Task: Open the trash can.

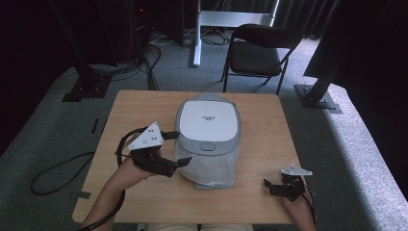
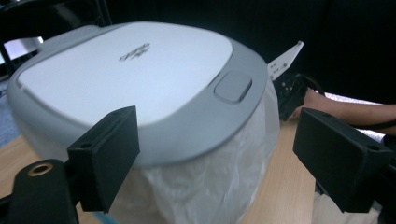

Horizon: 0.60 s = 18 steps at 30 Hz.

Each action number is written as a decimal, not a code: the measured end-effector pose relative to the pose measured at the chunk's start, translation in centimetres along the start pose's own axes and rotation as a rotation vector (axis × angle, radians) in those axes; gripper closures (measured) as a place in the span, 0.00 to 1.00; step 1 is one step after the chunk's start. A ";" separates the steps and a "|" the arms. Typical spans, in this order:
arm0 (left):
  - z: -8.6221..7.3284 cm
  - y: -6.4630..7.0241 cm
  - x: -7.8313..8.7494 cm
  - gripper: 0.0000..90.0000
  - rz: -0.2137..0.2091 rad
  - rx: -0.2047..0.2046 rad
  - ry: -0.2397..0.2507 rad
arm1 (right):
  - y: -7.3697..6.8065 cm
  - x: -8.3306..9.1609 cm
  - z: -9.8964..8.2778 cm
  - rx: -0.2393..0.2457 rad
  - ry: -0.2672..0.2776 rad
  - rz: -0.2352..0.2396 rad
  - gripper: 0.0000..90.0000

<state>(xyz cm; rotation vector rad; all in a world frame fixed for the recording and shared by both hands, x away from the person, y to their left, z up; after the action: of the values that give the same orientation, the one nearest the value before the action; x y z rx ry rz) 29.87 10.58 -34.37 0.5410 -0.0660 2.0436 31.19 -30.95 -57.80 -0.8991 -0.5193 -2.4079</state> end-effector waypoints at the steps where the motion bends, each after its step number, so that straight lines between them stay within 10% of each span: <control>1: 0.2 0.1 -0.2 0.23 0.003 -0.004 0.005 | 0.0 0.0 0.0 0.000 0.000 0.000 0.15; 18: 1.3 2.4 -3.8 0.69 -0.117 -0.047 0.019 | 0.0 0.0 0.0 -0.002 0.000 -0.001 0.15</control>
<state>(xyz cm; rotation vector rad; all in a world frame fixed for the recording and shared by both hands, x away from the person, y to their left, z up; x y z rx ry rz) 29.87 5.92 -34.27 0.4849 -0.0695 1.9285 31.19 -30.98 -57.78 -0.8997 -0.5176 -2.4099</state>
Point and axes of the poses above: each handheld gripper's, and its own axes: x roughly backward along the jaws, z roughly out of its top, y roughly to its right, the point moved 4 cm from there along -x, roughly forward along the jaws, and after that the axes turned 14 degrees about x, right-handed, at the moved point
